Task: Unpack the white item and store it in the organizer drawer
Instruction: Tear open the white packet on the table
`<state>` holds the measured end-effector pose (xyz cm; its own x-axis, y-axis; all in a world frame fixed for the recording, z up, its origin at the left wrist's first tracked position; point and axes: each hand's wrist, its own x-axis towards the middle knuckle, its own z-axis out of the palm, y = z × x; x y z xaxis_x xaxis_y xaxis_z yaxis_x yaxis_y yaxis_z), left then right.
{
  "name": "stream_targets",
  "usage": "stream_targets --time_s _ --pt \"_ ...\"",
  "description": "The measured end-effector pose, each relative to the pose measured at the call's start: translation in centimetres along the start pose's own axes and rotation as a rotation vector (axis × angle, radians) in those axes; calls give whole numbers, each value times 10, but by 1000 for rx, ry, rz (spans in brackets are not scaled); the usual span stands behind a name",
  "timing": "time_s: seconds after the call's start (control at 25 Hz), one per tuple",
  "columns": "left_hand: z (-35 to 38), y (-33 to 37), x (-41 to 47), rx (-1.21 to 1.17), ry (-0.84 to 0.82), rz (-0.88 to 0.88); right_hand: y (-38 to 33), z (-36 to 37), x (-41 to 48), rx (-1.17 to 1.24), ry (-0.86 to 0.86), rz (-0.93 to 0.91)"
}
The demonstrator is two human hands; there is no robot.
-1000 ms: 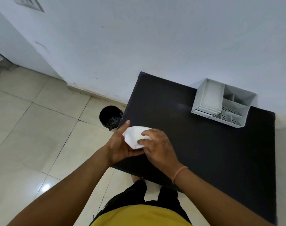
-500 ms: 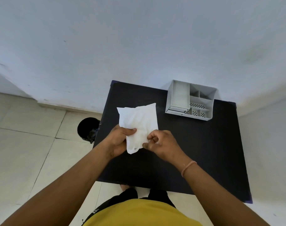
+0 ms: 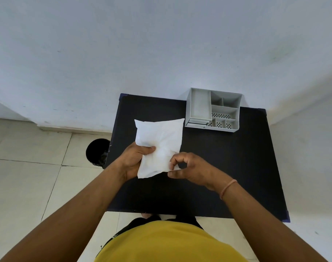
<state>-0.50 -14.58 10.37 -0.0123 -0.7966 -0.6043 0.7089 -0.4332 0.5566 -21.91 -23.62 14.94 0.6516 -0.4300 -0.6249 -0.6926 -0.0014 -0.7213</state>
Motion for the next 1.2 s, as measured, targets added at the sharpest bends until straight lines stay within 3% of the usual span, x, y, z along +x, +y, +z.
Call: stream_targets --time_s 0.08,0.16,0.24,0.36,0.52,0.64,0.84,1.04,1.2 --pt "-2 2 5 -31 52 -30 2 1 -1 -155 61 -49" --pt "-2 6 12 -94 130 -112 6 9 3 -452 277 -188" --pt "4 11 14 -153 178 -168 10 15 9 -588 516 -358" --pt "9 12 10 -187 125 -215 4 13 10 -237 663 -323" --pt "32 9 -11 205 299 -50 3 4 10 279 545 -34" --pt "51 4 -20 557 265 183 6 3 8 527 495 22" --pt "79 4 -13 986 190 340 8 6 0 486 481 39" --pt "89 1 -4 1170 297 427 5 5 -5 408 474 46" --pt "91 5 -7 1276 185 414 3 4 -8 366 428 60"
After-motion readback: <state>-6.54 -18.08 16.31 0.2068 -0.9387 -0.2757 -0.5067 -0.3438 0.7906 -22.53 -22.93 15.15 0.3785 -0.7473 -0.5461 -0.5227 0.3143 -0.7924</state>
